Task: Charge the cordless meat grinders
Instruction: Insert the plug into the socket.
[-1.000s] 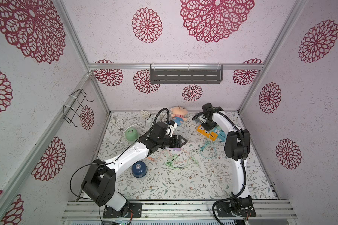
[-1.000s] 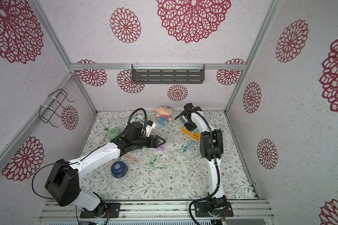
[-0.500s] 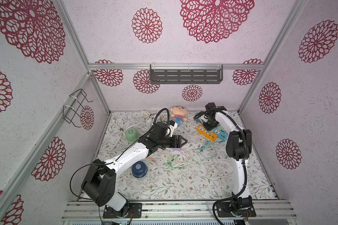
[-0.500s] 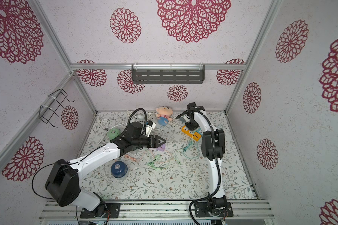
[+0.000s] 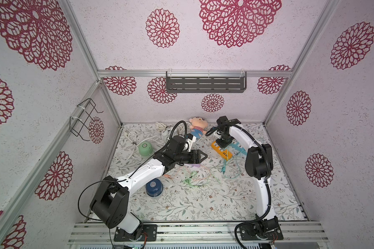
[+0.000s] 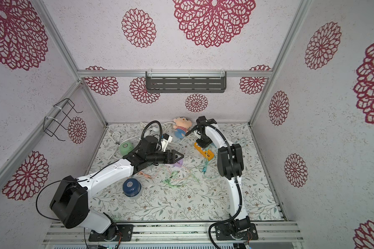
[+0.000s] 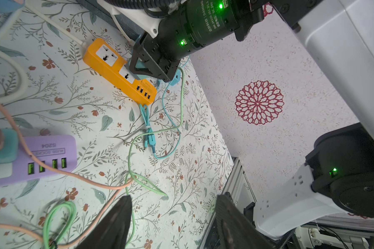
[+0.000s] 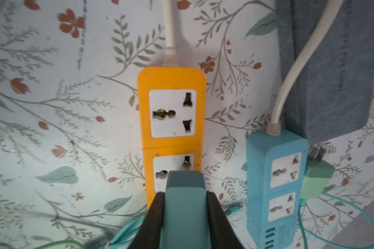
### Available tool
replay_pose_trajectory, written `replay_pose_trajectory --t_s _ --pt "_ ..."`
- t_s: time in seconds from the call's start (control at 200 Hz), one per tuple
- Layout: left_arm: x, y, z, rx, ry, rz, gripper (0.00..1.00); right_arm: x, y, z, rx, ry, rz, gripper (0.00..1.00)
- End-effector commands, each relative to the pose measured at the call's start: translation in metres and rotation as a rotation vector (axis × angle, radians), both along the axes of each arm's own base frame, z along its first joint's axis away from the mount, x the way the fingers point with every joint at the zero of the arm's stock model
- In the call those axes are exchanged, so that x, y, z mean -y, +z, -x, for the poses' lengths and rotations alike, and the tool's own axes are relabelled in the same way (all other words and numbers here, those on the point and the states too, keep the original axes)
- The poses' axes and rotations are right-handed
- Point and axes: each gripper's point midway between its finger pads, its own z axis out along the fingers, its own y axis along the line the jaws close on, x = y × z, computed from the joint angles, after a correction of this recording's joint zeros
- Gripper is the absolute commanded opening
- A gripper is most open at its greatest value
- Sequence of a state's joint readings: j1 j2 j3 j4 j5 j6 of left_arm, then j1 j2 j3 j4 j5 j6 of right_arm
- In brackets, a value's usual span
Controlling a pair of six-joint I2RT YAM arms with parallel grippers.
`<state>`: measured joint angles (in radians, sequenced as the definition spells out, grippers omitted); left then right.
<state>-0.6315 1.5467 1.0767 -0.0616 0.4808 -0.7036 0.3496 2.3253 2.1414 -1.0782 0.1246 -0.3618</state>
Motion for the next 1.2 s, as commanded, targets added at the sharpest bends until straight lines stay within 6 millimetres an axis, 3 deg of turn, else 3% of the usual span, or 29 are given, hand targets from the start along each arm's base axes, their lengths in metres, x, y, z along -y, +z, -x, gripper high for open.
replay_pose_trajectory --t_s 0.0,0.09,0.33,0.63,0.841,1.051,1.196 --pt "0.001 0.008 0.001 0.032 0.009 0.023 0.65 -0.016 -0.038 0.024 -0.173 -0.071 -0.065 0.0" --pt "-0.001 0.01 0.003 0.036 0.014 0.023 0.64 -0.011 -0.054 0.019 -0.199 -0.099 -0.055 0.0" --pt "-0.008 0.009 0.006 0.042 0.036 0.007 0.64 0.01 -0.074 0.003 -0.18 -0.134 -0.006 0.0" --pt "-0.009 0.013 -0.001 0.048 0.063 0.004 0.64 0.005 -0.124 0.01 -0.239 -0.12 0.037 0.0" --pt "-0.013 0.012 0.0 0.045 0.076 -0.016 0.64 0.024 -0.115 0.003 -0.233 -0.152 0.022 0.0" --pt "-0.006 0.01 -0.004 0.023 0.068 -0.011 0.64 0.029 -0.122 0.03 -0.313 -0.149 0.035 0.0" --pt "-0.003 0.015 -0.002 0.027 0.063 -0.005 0.63 0.038 -0.123 0.032 -0.318 -0.16 0.024 0.0"
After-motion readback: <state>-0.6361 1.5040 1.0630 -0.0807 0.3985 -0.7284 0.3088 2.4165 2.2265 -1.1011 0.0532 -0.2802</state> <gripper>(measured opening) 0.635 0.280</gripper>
